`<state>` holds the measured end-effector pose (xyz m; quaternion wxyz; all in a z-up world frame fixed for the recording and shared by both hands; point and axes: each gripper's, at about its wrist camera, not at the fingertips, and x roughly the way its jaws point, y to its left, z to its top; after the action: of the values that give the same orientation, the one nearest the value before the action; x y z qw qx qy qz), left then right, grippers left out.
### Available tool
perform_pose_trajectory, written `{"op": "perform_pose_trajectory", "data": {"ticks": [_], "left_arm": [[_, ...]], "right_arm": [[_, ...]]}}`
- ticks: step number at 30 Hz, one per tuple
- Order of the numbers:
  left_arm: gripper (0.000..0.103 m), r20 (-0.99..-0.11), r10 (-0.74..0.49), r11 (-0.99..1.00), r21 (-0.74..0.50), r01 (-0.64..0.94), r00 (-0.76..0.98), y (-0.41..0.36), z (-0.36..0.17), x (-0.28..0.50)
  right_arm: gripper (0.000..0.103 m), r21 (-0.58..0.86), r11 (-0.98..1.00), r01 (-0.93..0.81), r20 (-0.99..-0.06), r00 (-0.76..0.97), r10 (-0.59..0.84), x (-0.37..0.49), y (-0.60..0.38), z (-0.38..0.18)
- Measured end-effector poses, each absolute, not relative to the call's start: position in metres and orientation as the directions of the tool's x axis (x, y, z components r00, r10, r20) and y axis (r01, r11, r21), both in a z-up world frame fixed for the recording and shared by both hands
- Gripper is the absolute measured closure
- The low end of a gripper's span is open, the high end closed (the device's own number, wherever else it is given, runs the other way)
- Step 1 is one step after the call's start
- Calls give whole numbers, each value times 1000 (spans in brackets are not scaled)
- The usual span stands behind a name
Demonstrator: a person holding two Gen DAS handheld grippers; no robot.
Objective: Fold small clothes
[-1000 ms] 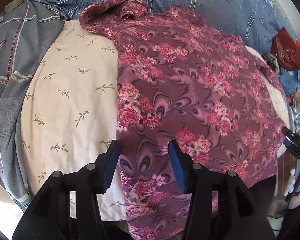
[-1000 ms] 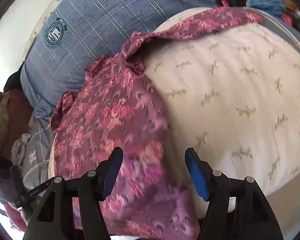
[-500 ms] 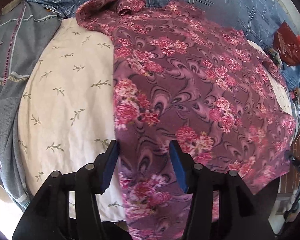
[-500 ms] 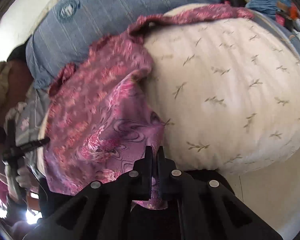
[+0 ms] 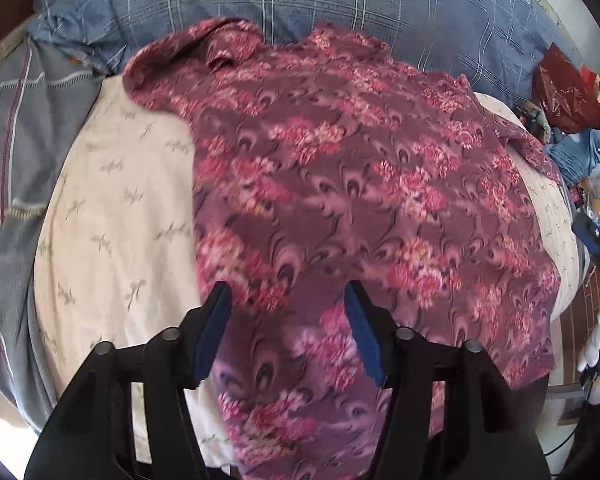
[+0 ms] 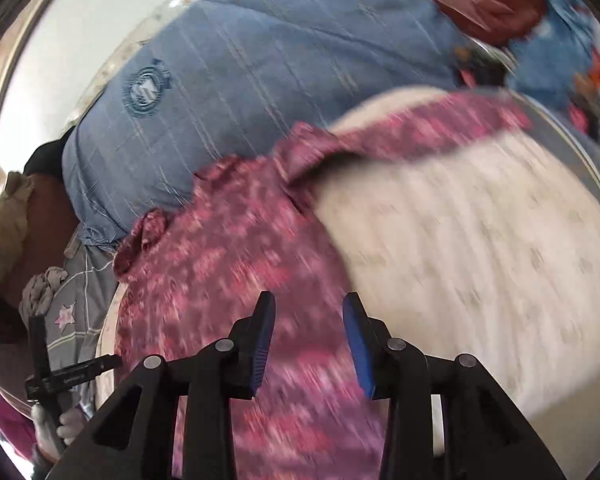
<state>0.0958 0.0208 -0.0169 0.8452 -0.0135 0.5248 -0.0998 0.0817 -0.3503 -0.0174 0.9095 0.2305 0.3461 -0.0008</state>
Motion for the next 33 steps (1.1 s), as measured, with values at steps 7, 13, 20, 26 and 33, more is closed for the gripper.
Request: {"op": "perform_pose_trajectory", "data": {"ticks": [7, 13, 20, 26, 33], "left_arm": [[38, -909, -106, 985, -42, 165, 403, 3, -49, 116], [37, -900, -230, 962, -152, 228, 370, 10, -41, 115], [37, -880, -302, 947, -230, 225, 368, 3, -34, 130], [37, -858, -358, 922, -262, 286, 369, -21, -26, 159], [37, -830, -394, 905, -274, 326, 395, -32, -16, 199]], "right_arm": [[67, 241, 952, 187, -739, 671, 56, 158, -313, -80], [49, 407, 854, 324, -662, 749, 31, 146, -401, -42], [37, 672, 446, 592, -626, 775, -85, 134, -577, -65], [36, 735, 408, 541, -559, 825, -86, 179, -581, -81], [94, 590, 532, 607, -650, 748, -134, 221, -585, -61]]}}
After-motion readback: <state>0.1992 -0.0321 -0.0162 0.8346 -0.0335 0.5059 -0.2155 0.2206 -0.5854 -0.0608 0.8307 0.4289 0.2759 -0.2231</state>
